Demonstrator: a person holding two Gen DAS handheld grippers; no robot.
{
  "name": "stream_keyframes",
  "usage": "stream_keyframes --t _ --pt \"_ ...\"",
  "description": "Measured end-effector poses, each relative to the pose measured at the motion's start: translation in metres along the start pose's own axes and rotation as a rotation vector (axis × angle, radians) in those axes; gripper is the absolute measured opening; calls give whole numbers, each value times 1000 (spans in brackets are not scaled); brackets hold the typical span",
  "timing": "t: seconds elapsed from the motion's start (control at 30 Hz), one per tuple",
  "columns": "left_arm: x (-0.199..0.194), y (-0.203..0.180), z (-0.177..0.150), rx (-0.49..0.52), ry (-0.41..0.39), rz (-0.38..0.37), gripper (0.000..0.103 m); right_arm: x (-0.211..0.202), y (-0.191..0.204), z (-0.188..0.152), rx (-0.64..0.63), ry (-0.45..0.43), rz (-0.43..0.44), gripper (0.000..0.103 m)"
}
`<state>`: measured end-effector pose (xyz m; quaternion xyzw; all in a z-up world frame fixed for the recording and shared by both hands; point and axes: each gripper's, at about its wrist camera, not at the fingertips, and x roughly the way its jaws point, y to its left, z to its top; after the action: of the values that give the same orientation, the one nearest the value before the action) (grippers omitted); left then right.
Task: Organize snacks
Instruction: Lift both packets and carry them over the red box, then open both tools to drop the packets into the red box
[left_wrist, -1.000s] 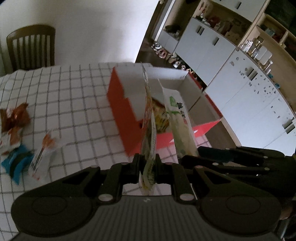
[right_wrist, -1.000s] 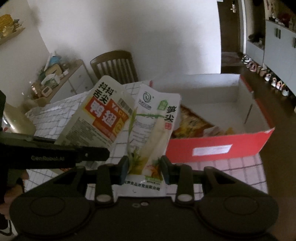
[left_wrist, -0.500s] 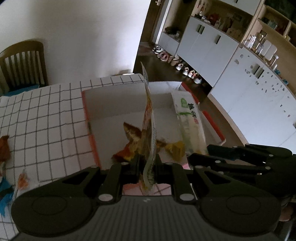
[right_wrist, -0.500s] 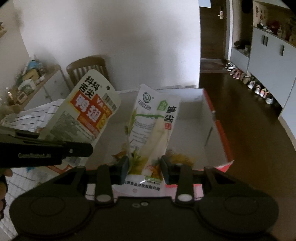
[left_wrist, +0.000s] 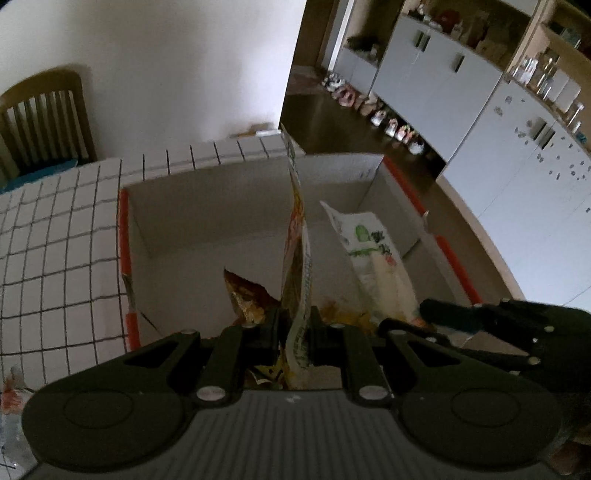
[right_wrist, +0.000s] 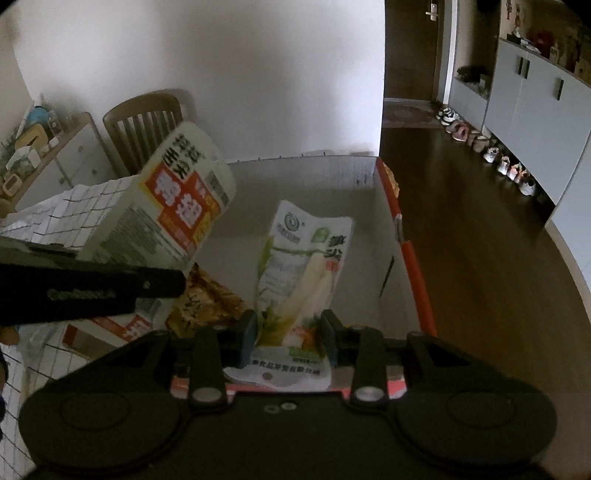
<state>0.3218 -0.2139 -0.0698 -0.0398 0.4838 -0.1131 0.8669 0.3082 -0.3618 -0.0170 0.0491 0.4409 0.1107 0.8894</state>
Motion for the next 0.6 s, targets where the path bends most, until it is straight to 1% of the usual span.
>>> stream_keyframes --t 0.17,0.27,0.33,0.53,0.6 --pt "19 0 -2 -10 66 27 14 6 -4 4 -8 19 4 39" --pt "25 0 -4 -1 86 29 14 8 -5 6 -12 28 -6 36" --pt "26 -2 -5 8 87 31 14 7 -5 5 -13 31 -1 37" --pt "22 -7 -6 13 82 41 15 2 -3 1 -20 37 -5 44" --pt "18 -10 -7 16 74 37 23 0 -3 2 -19 33 2 50"
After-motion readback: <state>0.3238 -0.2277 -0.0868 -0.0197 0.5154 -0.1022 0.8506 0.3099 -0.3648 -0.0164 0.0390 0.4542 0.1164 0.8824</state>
